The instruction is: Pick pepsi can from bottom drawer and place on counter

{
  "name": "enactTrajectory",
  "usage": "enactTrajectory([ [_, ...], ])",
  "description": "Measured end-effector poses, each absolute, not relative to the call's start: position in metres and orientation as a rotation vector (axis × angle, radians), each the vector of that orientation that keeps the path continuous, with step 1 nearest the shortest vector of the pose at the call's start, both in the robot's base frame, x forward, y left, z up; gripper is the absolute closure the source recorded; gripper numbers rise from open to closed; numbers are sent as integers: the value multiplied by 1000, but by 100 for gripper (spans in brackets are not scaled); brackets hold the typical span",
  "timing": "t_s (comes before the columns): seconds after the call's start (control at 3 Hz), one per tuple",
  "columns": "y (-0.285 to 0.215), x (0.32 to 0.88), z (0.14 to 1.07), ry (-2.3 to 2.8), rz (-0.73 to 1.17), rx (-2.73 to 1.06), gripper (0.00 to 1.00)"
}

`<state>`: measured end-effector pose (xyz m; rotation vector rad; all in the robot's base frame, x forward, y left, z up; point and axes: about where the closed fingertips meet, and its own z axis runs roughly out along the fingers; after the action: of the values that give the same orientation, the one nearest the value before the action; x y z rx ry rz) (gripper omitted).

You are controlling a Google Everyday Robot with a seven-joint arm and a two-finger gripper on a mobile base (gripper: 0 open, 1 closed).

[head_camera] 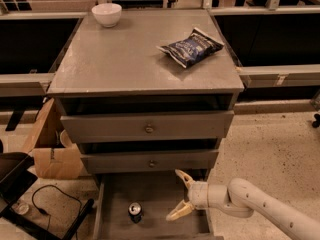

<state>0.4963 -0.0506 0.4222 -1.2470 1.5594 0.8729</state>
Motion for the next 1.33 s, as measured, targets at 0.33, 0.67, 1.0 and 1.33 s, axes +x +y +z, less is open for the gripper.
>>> enactTrajectory([
  [0.33, -23, 504, 396, 1526, 910, -1245, 0],
  [0.67, 30, 514, 354, 1451, 955, -1251, 0],
  [1.0, 78, 520, 321, 1390, 976, -1273, 0],
  [1.33, 114, 523, 288, 1364, 988, -1300, 0],
])
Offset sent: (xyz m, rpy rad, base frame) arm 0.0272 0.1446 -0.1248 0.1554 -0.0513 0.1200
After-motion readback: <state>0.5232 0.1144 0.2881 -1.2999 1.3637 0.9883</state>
